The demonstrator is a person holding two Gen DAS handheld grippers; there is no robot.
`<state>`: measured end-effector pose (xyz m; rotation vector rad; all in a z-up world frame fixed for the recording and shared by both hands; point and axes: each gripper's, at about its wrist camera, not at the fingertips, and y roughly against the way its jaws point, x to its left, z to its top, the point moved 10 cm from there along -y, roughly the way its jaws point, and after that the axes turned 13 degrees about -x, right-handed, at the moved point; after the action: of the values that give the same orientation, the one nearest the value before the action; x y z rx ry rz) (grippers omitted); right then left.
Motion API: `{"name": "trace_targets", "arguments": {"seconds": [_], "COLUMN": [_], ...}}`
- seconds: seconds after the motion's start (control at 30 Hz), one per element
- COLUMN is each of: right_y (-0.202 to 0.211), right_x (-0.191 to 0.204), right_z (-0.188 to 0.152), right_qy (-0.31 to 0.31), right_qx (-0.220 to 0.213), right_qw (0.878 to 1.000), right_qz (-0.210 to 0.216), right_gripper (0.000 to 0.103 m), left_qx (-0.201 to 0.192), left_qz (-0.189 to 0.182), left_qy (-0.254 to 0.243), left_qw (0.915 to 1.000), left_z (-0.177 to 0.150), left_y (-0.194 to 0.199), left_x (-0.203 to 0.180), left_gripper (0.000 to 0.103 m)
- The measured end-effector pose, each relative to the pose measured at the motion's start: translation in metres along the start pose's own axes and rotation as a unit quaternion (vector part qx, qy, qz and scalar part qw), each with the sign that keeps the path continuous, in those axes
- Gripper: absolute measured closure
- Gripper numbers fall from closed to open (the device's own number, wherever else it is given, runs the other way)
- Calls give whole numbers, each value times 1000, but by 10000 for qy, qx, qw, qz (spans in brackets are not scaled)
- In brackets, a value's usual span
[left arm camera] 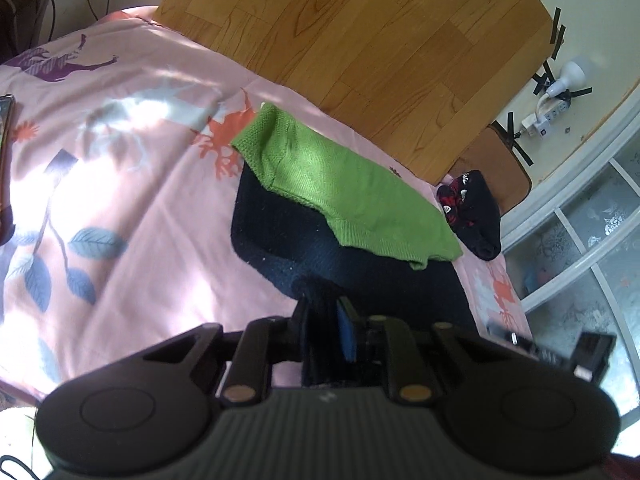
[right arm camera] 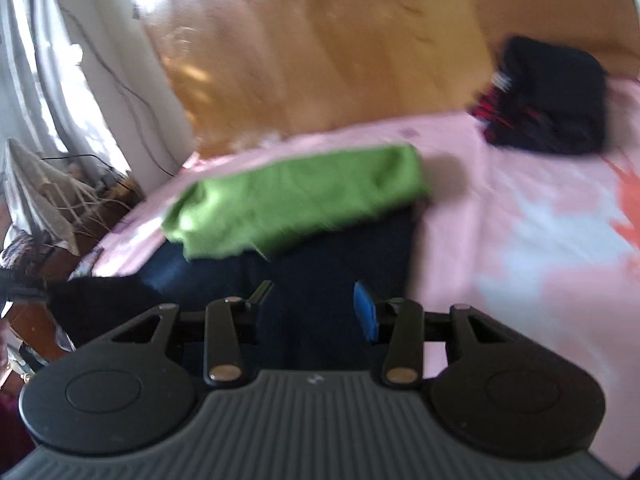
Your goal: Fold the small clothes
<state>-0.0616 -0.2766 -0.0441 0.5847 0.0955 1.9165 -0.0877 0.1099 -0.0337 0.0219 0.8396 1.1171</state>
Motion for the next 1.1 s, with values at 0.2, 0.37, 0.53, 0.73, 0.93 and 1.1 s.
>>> {"name": "trace_targets", "arguments": {"seconds": [0.2, 0.37, 0.53, 0.73, 0.93, 1.1], "right_y": [60, 54, 40, 4, -113, -121], "right_x": [-12, 18, 29, 21, -42, -70], "right_z": [-40, -72, -42, 64, 139, 105], "right_qy": [-326, -471, -782, -705, -955, -1313], "right_qx": [481, 802, 209, -938, -1369, -1094], "right_qw": [9983, 9951, 9932, 9888, 9848, 9832], "right_qz": [-79, 344, 832, 922, -486, -637], "right_gripper": [48, 85, 90, 93, 75, 50], "left_qx": [-7, -71, -224, -635, -1204, -1184], "left_qz": [-76, -126, -267, -366, 1006, 1073], "left_qy": [200, 266, 516, 533, 772, 441], "left_qw": [9998, 9995, 9981, 9959, 9846, 9862], "left_z": [6, 11, 26, 90, 156, 125], "left_y": [-8, -9, -12, -48, -116, -101], "left_x": [4, 5, 5, -6, 31, 47], "left_gripper": [89, 89, 89, 89, 55, 27]}}
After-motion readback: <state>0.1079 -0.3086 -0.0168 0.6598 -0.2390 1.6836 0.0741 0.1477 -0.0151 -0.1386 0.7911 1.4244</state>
